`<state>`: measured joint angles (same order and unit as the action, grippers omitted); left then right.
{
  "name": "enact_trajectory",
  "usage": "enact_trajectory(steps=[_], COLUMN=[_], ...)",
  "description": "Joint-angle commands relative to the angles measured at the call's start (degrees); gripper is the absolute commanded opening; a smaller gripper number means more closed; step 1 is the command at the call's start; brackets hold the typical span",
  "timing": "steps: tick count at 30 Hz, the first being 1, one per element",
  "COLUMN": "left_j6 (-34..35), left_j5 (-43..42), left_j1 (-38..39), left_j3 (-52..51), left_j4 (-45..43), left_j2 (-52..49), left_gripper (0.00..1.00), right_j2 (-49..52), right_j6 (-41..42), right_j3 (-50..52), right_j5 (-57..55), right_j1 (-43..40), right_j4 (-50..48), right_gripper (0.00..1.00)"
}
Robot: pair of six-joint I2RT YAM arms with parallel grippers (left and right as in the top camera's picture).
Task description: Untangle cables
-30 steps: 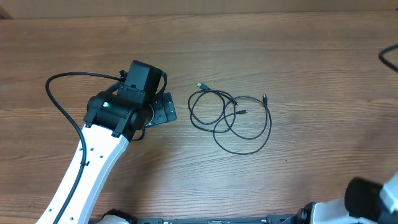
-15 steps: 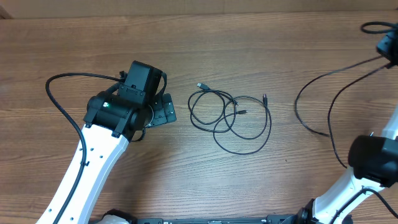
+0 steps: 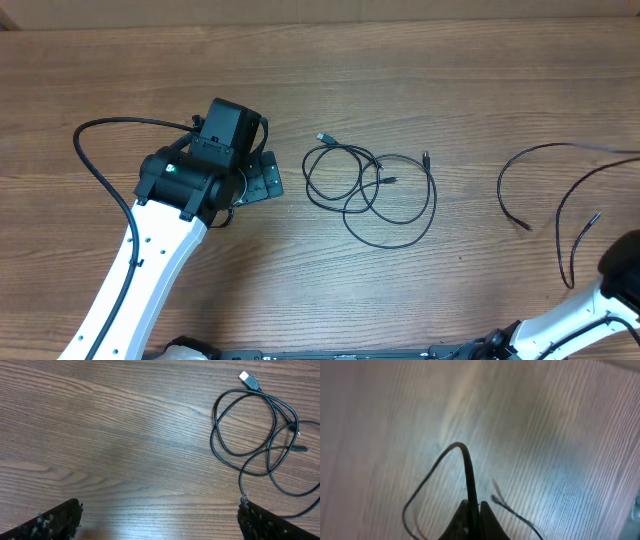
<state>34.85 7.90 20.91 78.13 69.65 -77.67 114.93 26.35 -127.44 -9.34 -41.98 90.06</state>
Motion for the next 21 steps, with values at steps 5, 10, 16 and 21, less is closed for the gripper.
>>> enact_trajectory(steps=[5, 10, 16, 21], left_j6=[1.0, 0.6, -2.1, -3.9], left_j5=[-1.7, -1.7, -1.3, -1.3], left_j1=[0.2, 0.2, 0.2, -1.4], left_j3=[-0.2, -0.2, -0.2, -0.1], left_j4=[0.2, 0.1, -0.3, -0.5], left_j2=[-0.3, -0.3, -0.3, -0.3], left_gripper=[1.0, 1.0, 1.0, 1.0], right_j2=[0.0, -0.7, -5.6, -13.1], right_j6=[-0.2, -9.5, -19.3, -25.7], right_j3=[10.7, 11.2, 7.6, 7.4], right_j5=[8.6, 20.3, 32.6, 35.4], right_j1=[-2.5, -1.8, 1.1, 8.1], right_j4=[-4.3, -6.1, -5.3, -2.8], right_gripper=[0.04, 0.6, 1.0, 1.0])
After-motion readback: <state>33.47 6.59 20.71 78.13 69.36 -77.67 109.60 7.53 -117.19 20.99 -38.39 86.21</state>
